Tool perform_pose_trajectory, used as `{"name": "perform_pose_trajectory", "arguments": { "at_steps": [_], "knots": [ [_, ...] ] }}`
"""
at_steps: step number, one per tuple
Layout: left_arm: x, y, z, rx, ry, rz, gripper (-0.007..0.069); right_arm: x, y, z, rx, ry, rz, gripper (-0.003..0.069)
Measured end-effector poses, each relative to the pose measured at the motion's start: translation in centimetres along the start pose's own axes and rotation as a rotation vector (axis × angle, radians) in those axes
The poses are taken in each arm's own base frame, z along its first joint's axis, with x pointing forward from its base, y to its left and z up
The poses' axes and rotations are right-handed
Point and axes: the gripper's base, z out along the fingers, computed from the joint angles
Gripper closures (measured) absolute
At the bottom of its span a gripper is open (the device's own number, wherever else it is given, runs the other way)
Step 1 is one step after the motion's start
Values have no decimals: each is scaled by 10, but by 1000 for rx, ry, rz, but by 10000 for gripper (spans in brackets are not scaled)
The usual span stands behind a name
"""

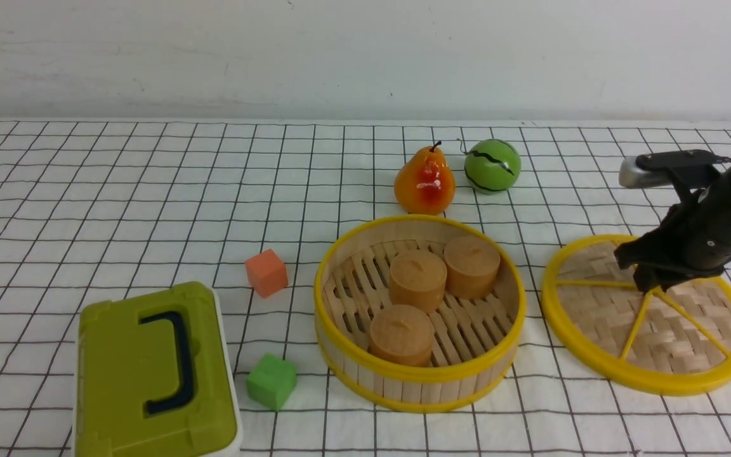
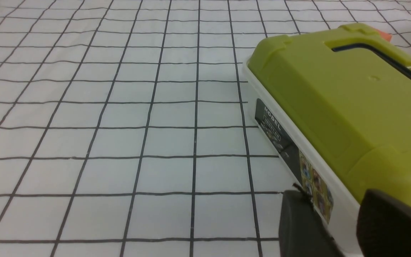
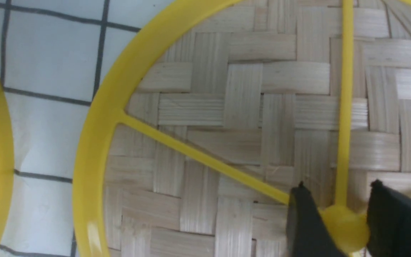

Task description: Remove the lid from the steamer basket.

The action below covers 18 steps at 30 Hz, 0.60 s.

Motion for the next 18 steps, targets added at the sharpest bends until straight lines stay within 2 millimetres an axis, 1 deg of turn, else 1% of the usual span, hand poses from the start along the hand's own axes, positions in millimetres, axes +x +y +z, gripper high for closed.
{"name": "perform_pose_trajectory", "arguments": {
  "at_steps": [1,2,3,4,5,6,7,8,9,10,11,12,13,14,16,18],
  "knots": [
    [0,0,0,0,0,0,385,0,0,0,-2,2,2,370],
    [0,0,0,0,0,0,385,0,1,-4,-12,6,10,326],
    [0,0,0,0,0,0,385,1,3,-8,-18,10,14,305],
    [0,0,0,0,0,0,385,1,3,-10,-19,10,13,302],
    [0,0,0,0,0,0,385,0,5,-25,-29,-4,16,286],
    [0,0,0,0,0,0,385,0,5,-25,-30,-2,18,286],
    [0,0,0,0,0,0,385,-1,7,-36,-33,-22,17,286],
    [0,0,0,0,0,0,385,-2,9,-54,-36,-53,13,295],
    [0,0,0,0,0,0,385,-2,10,-66,-37,-72,11,305],
    [0,0,0,0,0,0,385,-3,11,-72,-37,-84,9,311],
    [0,0,0,0,0,0,385,-3,14,-98,-36,-146,1,347],
    [0,0,0,0,0,0,385,-2,16,-114,-35,-181,-4,372],
    [0,0,0,0,0,0,385,-2,16,-117,-34,-189,-5,372],
    [0,0,0,0,0,0,385,0,19,-141,-32,-246,-12,418],
    [0,0,0,0,0,0,385,7,22,-169,-29,-316,-21,478],
    [0,0,0,0,0,0,385,18,26,-192,-34,-384,-31,536]
  ]
}}
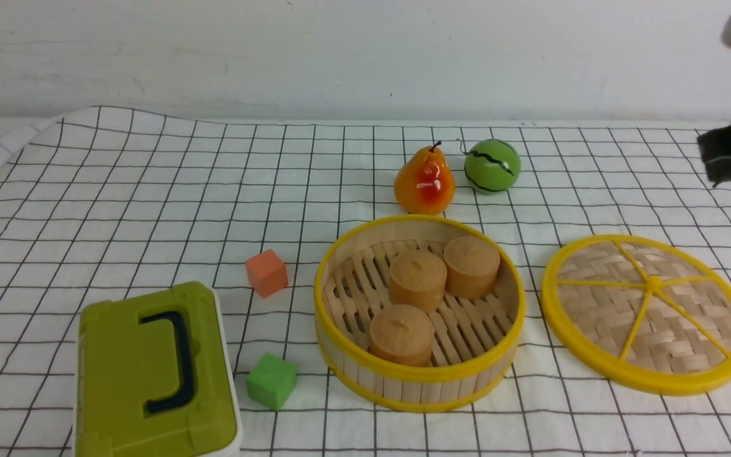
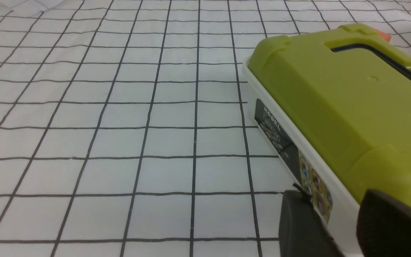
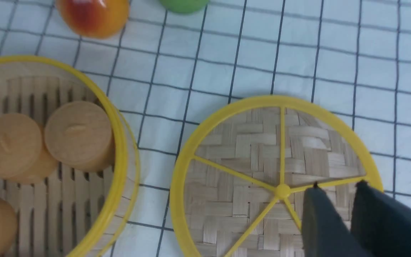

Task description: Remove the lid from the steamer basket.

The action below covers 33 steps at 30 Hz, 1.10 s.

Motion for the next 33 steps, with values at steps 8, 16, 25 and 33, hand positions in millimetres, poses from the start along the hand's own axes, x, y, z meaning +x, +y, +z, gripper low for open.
{"name": "perform_pose_trajectory", "arguments": {
  "at_steps": [8,16,25,33],
  "knots": [
    [0,0,0,0,0,0,385,42,22,-72,-88,-218,-52,681],
    [0,0,0,0,0,0,385,77,40,-123,-178,-383,-108,681],
    [0,0,0,0,0,0,385,97,51,-145,-246,-362,-140,679],
    [0,0,0,0,0,0,385,103,52,-144,-261,-307,-161,675]
  ]
}}
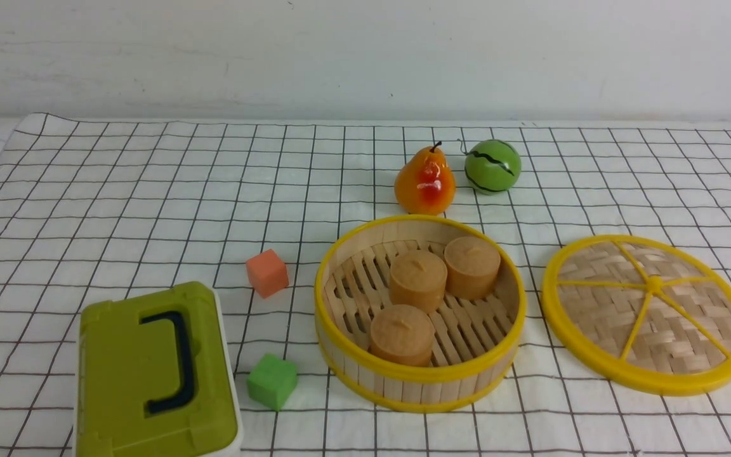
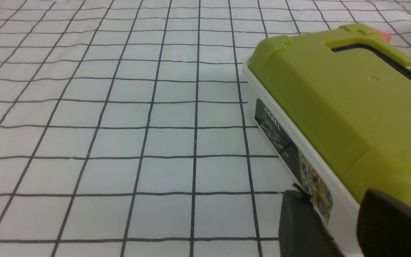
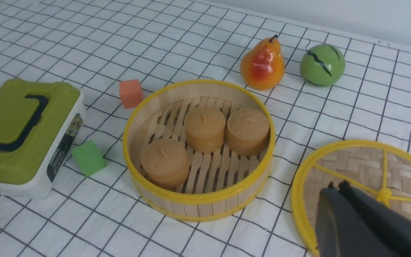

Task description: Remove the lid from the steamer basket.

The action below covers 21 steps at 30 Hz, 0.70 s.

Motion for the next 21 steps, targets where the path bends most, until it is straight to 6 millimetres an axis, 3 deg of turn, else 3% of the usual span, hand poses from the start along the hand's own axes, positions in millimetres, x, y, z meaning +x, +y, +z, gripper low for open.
{"name": "perform_pose_trajectory", "arguments": {
  "at_steps": [6,11,12,19,21],
  "knots": [
    [0,0,0,0,0,0,385,4,-8,3,74,-42,-20,675],
    [0,0,0,0,0,0,385,33,-15,0,206,-91,-69,683],
    [0,0,0,0,0,0,385,55,-17,-3,270,-132,-52,683],
    [0,0,0,0,0,0,386,150,-23,-3,442,-368,12,683],
    [0,0,0,0,0,0,386,162,-23,-1,449,-393,10,683]
  ]
}}
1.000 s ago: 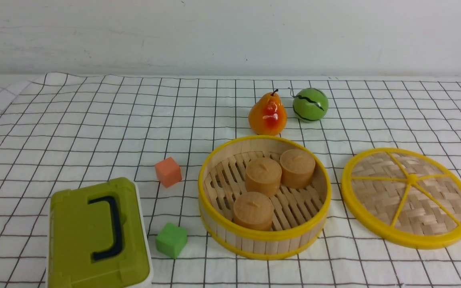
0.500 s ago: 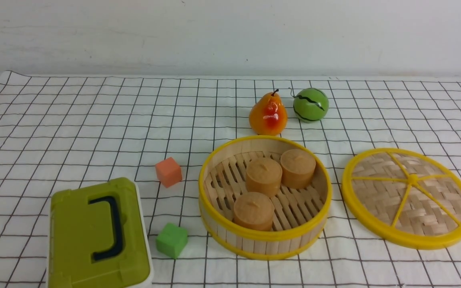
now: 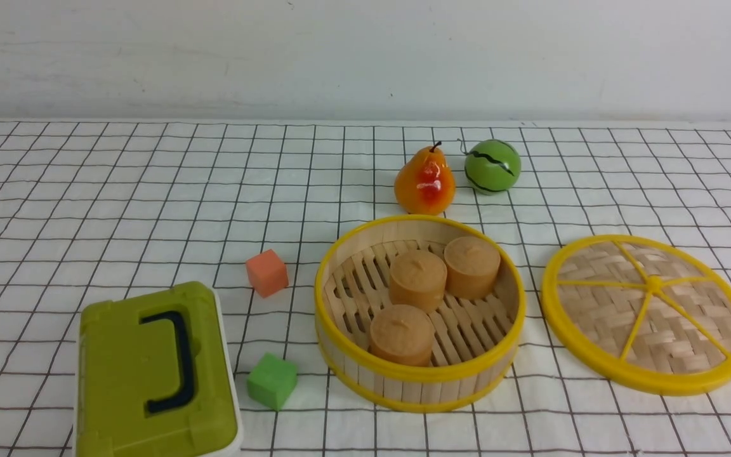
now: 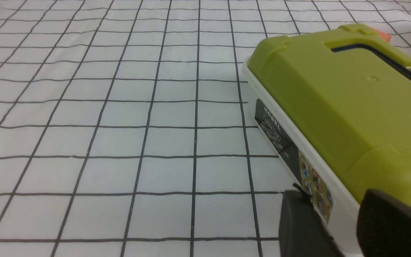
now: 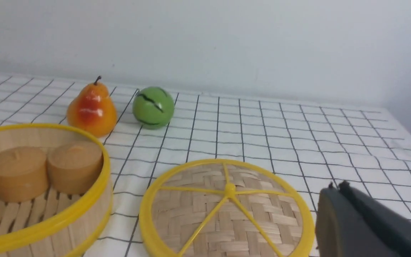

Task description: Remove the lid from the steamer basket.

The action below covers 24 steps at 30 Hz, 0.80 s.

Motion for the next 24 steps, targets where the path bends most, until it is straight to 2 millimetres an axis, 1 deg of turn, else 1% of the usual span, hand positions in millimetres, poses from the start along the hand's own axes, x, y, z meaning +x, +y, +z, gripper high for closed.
{"name": "perform_pose_trajectory", "arguments": {
  "at_steps": [3,4,5,6,8,13,16,24],
  "knots": [
    [0,0,0,0,0,0,386,28,0,-3,5,-2,2,683],
    [0,0,0,0,0,0,386,33,0,-4,5,2,7,683],
    [0,0,0,0,0,0,386,35,0,-4,5,5,7,683],
    [0,0,0,0,0,0,386,45,0,-4,5,27,11,683],
    [0,0,0,0,0,0,386,53,0,-5,2,56,12,683],
    [0,0,0,0,0,0,386,60,1,-7,0,122,14,683],
    [0,0,0,0,0,0,386,66,-1,-8,37,189,48,683],
    [0,0,0,0,0,0,386,71,-2,-9,69,250,75,683]
  ]
}}
